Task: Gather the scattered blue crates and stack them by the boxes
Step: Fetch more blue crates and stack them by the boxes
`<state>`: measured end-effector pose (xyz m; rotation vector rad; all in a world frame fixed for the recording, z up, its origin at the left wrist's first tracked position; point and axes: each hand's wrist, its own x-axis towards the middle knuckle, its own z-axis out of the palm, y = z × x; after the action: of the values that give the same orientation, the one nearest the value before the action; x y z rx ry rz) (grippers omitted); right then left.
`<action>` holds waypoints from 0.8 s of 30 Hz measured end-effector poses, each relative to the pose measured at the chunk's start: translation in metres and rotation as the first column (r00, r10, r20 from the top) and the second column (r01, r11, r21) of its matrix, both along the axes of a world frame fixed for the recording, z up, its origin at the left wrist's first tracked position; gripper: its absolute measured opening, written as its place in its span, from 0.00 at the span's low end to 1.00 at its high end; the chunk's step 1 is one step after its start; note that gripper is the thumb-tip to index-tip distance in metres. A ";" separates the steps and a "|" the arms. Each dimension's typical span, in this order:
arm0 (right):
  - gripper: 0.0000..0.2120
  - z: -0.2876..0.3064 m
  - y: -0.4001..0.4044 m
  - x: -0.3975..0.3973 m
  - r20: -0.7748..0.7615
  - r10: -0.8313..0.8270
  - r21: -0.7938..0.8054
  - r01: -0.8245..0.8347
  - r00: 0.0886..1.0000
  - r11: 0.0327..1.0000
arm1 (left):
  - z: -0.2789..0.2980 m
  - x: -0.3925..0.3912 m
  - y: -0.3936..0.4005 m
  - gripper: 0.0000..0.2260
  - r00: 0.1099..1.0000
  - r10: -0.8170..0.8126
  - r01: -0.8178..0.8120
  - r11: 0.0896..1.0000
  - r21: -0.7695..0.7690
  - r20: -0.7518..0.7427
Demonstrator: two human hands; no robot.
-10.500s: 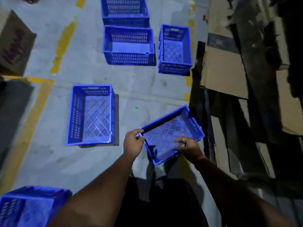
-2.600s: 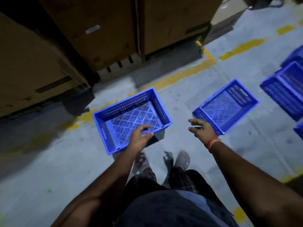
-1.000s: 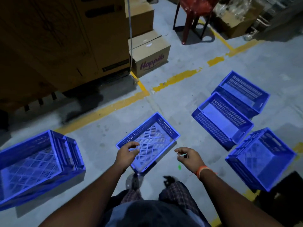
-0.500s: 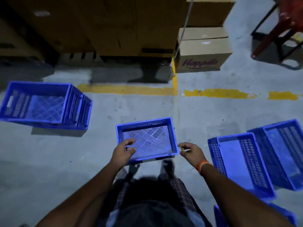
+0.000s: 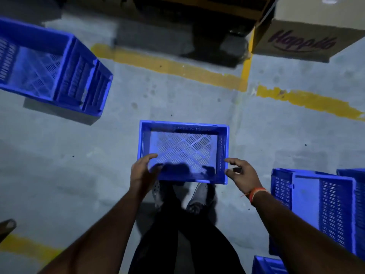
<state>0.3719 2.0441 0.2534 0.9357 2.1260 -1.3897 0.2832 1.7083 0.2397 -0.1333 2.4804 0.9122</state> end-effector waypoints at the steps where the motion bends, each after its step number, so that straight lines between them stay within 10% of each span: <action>1: 0.16 -0.019 0.001 -0.002 0.001 -0.010 0.005 0.010 1.000 1.000 | -0.023 0.001 -0.005 0.24 0.999 -0.028 0.027 0.999 -0.028 -0.043; 16: 0.21 -0.248 0.030 -0.029 0.112 0.091 0.237 -0.116 0.989 0.965 | -0.255 -0.016 -0.017 0.26 0.995 0.058 -0.075 0.967 -0.244 -0.078; 21: 0.21 -0.318 0.057 -0.021 0.074 0.076 0.246 -0.092 0.994 0.965 | -0.282 -0.042 -0.029 0.33 0.847 0.516 -0.530 0.836 -0.142 -0.128; 24: 0.17 -0.307 0.043 -0.037 0.015 0.001 0.193 -0.004 1.000 0.981 | -0.286 -0.050 -0.043 0.26 0.927 0.370 -0.374 0.905 -0.203 -0.060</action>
<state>0.3350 2.0875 -0.0531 1.0115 2.2803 -1.1870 0.2328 1.6649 -0.0459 -0.6954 2.6135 0.7910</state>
